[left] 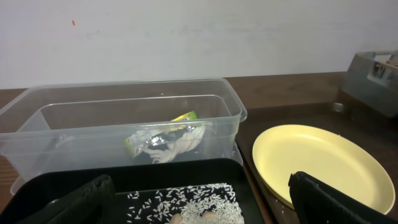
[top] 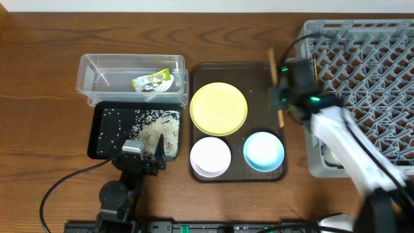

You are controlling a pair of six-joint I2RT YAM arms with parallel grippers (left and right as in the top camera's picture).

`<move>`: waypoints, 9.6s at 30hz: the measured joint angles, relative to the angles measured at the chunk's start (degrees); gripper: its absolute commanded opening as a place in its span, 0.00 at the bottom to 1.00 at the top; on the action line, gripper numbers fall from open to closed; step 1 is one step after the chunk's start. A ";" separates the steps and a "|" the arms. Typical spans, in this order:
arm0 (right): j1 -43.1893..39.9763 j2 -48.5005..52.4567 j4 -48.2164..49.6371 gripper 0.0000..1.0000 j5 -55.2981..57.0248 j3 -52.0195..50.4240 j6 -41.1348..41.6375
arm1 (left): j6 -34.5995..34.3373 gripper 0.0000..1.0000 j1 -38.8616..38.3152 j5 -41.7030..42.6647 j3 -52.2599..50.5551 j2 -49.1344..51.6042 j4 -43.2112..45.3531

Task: Sort waste into correct bins and load items into the dishwasher rack
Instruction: 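Carry the chopstick into the dish rack and release, then grasp the blue bowl on the brown tray with the right gripper, then lift the blue bowl and place it in the dish rack, then reach the right gripper to the pink bowl and grasp it, then carry the pink bowl into the dish rack and release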

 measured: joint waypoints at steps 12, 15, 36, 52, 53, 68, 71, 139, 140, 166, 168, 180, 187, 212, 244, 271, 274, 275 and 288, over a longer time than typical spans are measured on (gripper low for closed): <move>-14.03 -4.46 -1.68 0.01 8.35 0.57 -4.83 | 0.00 0.91 0.00 0.00 0.00 0.00 0.00; -14.03 -0.35 -1.49 0.02 8.59 0.57 -7.17 | 0.00 0.91 -0.02 0.00 0.00 0.00 0.00; -5.03 -16.83 -16.63 0.48 -20.41 0.63 -8.37 | 0.00 0.91 0.00 0.00 0.00 0.00 0.00; 2.73 -5.88 -17.88 0.30 -6.25 -11.04 5.99 | 0.00 0.91 0.00 0.00 0.00 0.00 -0.02; 2.73 -5.03 -17.84 0.30 -6.51 -11.87 6.19 | 0.00 0.91 0.00 0.00 0.00 0.00 -0.02; 2.89 -3.74 -10.08 0.01 -8.15 -20.26 9.01 | 0.00 0.91 0.00 0.00 0.00 0.00 -0.02; 2.89 -3.74 -9.05 0.01 -8.59 -20.26 9.40 | 0.00 0.91 0.00 0.00 0.00 0.00 -0.02; -2.47 4.74 -24.94 0.01 60.63 1.22 7.91 | 0.00 0.91 0.00 0.00 0.00 0.00 -0.02; -2.36 4.74 -25.29 0.01 60.63 1.22 8.09 | 0.00 0.91 0.00 0.00 0.00 0.00 -0.02; 2.62 2.99 -33.31 0.49 35.74 1.18 14.29 | 0.00 0.91 0.00 0.00 0.00 0.00 -0.02; 4.46 0.79 -32.79 0.55 32.37 1.18 14.49 | 0.00 0.91 0.00 0.00 0.00 0.00 -0.02; 8.20 -11.15 -23.21 0.75 5.44 1.20 14.23 | 0.00 0.91 0.02 0.00 0.00 0.00 -0.02; 11.65 -7.67 -20.70 0.65 -7.39 1.20 11.13 | 0.00 0.91 0.02 0.00 0.00 0.00 -0.02; 30.03 16.61 -17.81 0.01 -7.08 1.18 9.38 | 0.00 0.91 0.02 0.00 0.00 0.00 -0.02; -8.96 -2.34 2.14 0.01 57.09 1.20 8.28 | 0.00 0.91 0.02 0.00 0.02 0.00 -0.02; -7.48 13.42 17.35 0.01 61.22 1.18 -15.58 | 0.00 0.91 0.02 0.00 0.00 0.00 -0.02; -6.34 13.49 17.42 0.01 61.53 1.18 -16.31 | 0.00 0.91 0.02 0.00 0.00 0.00 -0.02; -6.08 13.49 17.79 0.01 61.51 1.18 -16.74 | 0.00 0.91 0.02 0.00 0.00 0.00 -0.02; -6.14 14.67 33.86 0.01 66.49 0.98 -34.69 | 0.00 0.91 0.02 0.00 0.00 0.00 -0.02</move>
